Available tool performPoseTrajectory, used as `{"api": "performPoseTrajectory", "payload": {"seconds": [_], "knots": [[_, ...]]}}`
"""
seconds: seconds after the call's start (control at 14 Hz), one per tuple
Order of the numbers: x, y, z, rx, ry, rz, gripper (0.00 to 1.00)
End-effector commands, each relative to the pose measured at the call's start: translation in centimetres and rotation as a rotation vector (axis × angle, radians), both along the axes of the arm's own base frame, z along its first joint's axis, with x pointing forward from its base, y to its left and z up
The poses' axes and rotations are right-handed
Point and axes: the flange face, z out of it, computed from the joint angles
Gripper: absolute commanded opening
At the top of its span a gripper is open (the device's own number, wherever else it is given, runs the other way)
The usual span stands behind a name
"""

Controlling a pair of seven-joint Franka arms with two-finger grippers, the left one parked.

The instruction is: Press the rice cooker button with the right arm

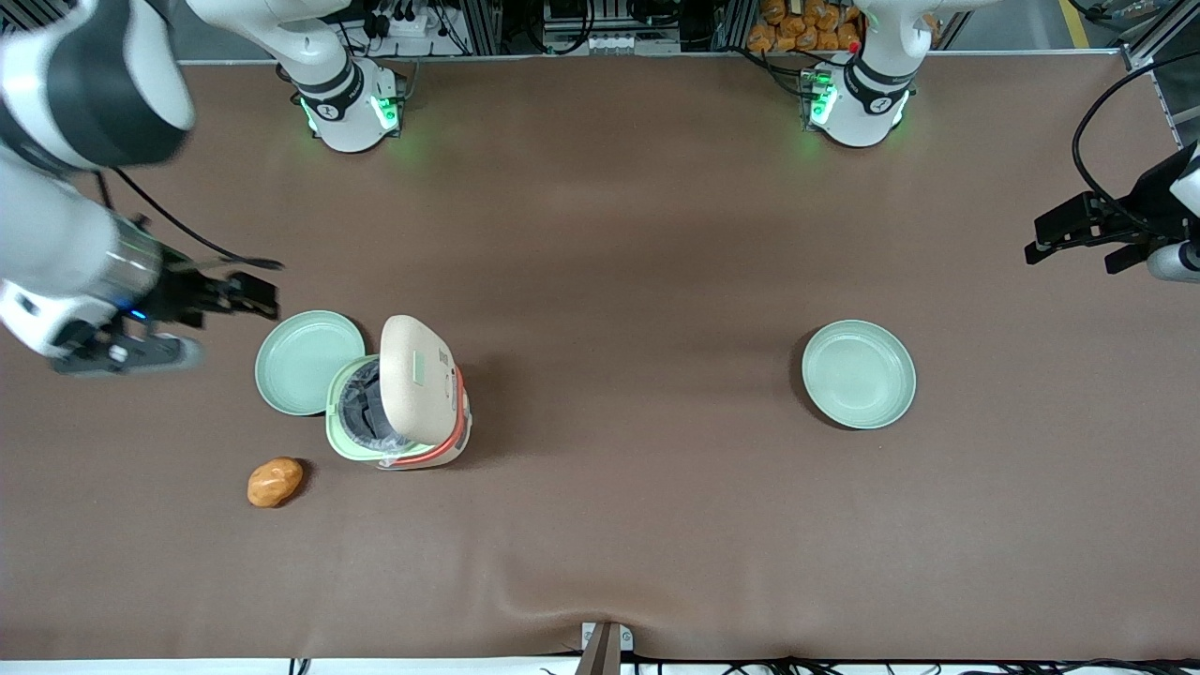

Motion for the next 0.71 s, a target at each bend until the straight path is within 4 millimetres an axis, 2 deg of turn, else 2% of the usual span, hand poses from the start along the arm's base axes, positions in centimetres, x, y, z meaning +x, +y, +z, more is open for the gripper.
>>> {"api": "performPoseTrajectory", "payload": {"seconds": [0.0, 0.07, 0.29, 0.64], "knots": [[-2.1, -4.5, 3.0, 0.012, -0.004, -0.067, 1.00], [-2.8, -6.1, 3.5, 0.006, 0.016, -0.080, 1.00], [-4.4, -9.2, 4.5, -0.007, 0.042, -0.029, 1.00], [-5.2, -10.5, 5.2, -0.069, 0.050, -0.037, 1.00]]}}
